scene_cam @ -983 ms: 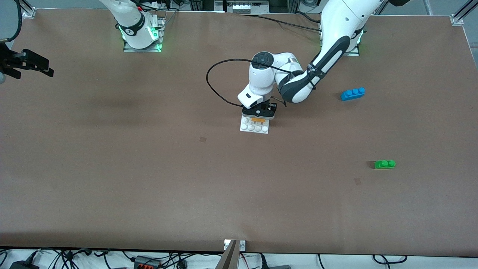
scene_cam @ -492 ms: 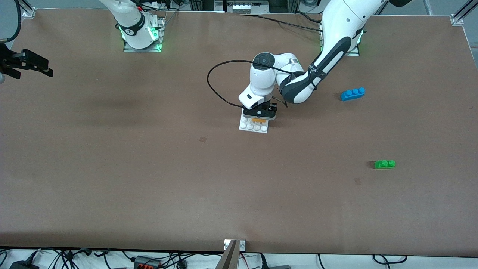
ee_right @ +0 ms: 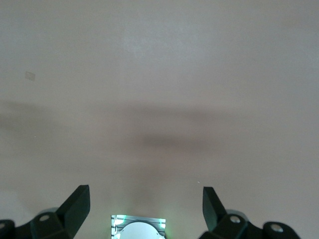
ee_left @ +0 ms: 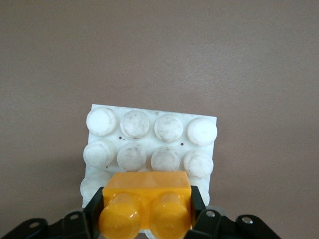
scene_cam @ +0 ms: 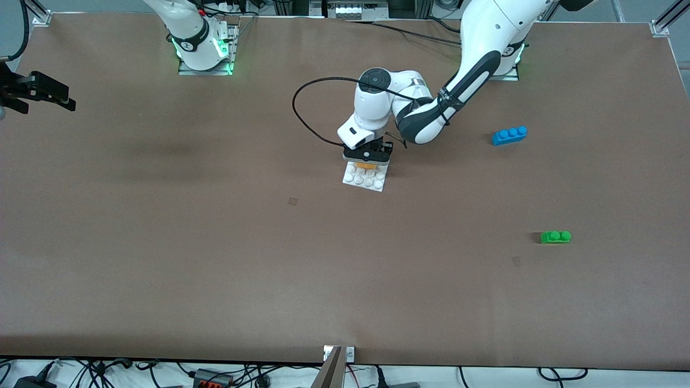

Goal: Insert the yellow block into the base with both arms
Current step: 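Lower the yellow block onto the plate studs and press down, then open the left gripper to release the yellow block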

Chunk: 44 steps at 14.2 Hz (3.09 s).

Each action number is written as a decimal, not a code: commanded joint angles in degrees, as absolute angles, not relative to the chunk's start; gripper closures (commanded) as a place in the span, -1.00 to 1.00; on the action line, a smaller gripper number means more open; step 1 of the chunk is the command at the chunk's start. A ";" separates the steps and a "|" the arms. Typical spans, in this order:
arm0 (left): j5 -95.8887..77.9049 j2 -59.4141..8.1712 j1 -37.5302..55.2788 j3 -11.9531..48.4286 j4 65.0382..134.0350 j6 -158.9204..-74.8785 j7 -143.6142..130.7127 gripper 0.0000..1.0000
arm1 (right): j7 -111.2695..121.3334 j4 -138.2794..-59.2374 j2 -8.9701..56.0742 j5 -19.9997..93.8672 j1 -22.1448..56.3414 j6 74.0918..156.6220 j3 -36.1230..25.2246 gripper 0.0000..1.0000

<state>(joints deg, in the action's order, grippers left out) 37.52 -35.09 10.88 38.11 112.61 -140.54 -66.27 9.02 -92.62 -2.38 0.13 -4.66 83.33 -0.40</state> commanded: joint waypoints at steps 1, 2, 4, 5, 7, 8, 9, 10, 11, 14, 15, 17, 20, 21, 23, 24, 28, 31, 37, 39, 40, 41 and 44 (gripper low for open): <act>39.02 -34.45 9.23 39.46 113.99 -140.45 -63.39 -0.08 | 8.44 -92.72 -2.55 -0.35 -5.01 82.88 -0.09 -1.00; 39.02 -34.54 8.71 39.46 114.34 -140.45 -61.63 -0.08 | 8.44 -92.72 -2.46 -0.35 -4.92 82.88 -0.09 -1.00; 39.11 -35.07 8.35 39.46 114.35 -140.54 -59.51 -0.08 | 8.44 -92.72 -2.46 -0.26 -4.92 82.88 -0.09 -1.00; 39.11 -35.07 8.35 39.46 114.35 -140.54 -59.33 -0.08 | 8.44 -92.72 -2.46 -0.26 -4.92 82.88 -0.09 -1.00; 39.11 -35.16 8.35 39.46 114.43 -140.54 -59.24 -0.08 | 8.44 -92.72 -2.46 -0.26 -5.01 82.88 -0.09 -1.00; 39.11 -35.24 8.52 39.46 114.43 -140.54 -59.24 -0.08 | 8.44 -92.72 -2.46 -0.26 -4.92 82.97 -0.09 -1.00; 39.20 -35.33 8.79 39.46 114.35 -140.54 -59.15 -0.08 | 8.44 -92.72 -2.46 -0.26 -5.01 82.97 -0.09 -1.00; 39.29 -35.59 9.05 39.38 114.35 -140.71 -58.80 -0.08 | 8.44 -92.72 -2.46 -0.26 -5.01 82.97 -0.17 -1.00; 39.20 -35.68 9.05 39.38 114.35 -140.89 -57.32 -0.08 | 8.44 -92.72 -2.46 -0.26 -5.10 82.97 -0.09 -1.00; 39.20 -35.86 9.31 39.37 114.17 -140.89 -56.34 -0.08 | 8.44 -92.72 -2.37 -0.26 -5.10 82.97 -0.18 -1.00; 39.20 -35.86 9.32 39.37 114.17 -140.98 -56.34 -0.08 | 8.44 -92.72 -2.37 -0.26 -5.10 82.97 -0.09 -1.00; 39.20 -35.86 9.32 39.37 114.17 -140.98 -56.25 -0.08 | 8.44 -92.72 -2.37 -0.26 -5.01 83.06 -0.17 -1.00; 39.46 -35.95 9.58 39.29 114.17 -140.98 -56.25 -0.08 | 8.44 -92.72 -2.46 -0.26 -5.01 83.06 -0.09 -1.00; 40.07 -36.03 9.58 39.29 114.17 -140.98 -56.25 -0.08 | 8.44 -92.72 -2.37 -0.26 -5.01 82.97 -0.17 -1.00; 40.08 -36.21 9.58 39.29 114.17 -140.98 -56.25 -0.08 | 8.44 -92.72 -2.46 -0.26 -5.01 83.06 -0.09 -1.00; 40.08 -36.38 9.58 39.20 114.17 -140.98 -56.25 -0.08 | 8.44 -92.72 -2.46 -0.26 -5.01 82.97 -0.09 -1.00; 40.08 -36.56 9.58 39.11 114.17 -141.06 -56.95 -0.14 | 8.44 -92.72 -2.37 -0.26 -4.83 82.97 -0.09 -1.00; 39.99 -36.13 8.79 39.29 113.99 -140.89 -57.22 -1.00 | 8.44 -92.72 -2.37 -0.26 -4.83 82.97 -0.09 -1.00; 38.85 -32.79 6.60 40.16 113.91 -139.40 -57.13 -1.00 | 8.44 -92.72 -2.37 -0.26 -4.83 82.97 -0.09 -1.00; 36.32 -30.16 3.80 41.57 113.73 -138.17 -56.95 -1.00 | 8.44 -92.72 -2.37 -0.26 -4.83 83.06 -0.09 -1.00; 34.65 -28.23 2.82 41.66 113.56 -137.56 -56.69 -1.00 | 8.44 -92.72 -2.37 -0.26 -4.83 82.97 -0.09 -1.00; 32.80 -25.52 1.33 42.27 113.38 -135.81 -56.69 -1.00 | 8.44 -92.72 -2.37 -0.26 -4.83 83.06 -0.09 -1.00; 26.39 -21.19 -2.01 42.80 107.16 -126.60 -52.16 -1.00 | 8.44 -92.72 -2.37 -0.26 -4.92 83.06 -0.09 -1.00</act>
<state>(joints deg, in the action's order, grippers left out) 30.68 -25.39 0.11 41.84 110.01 -132.93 -56.30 9.01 -92.62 -2.09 0.13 -4.64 83.33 -0.46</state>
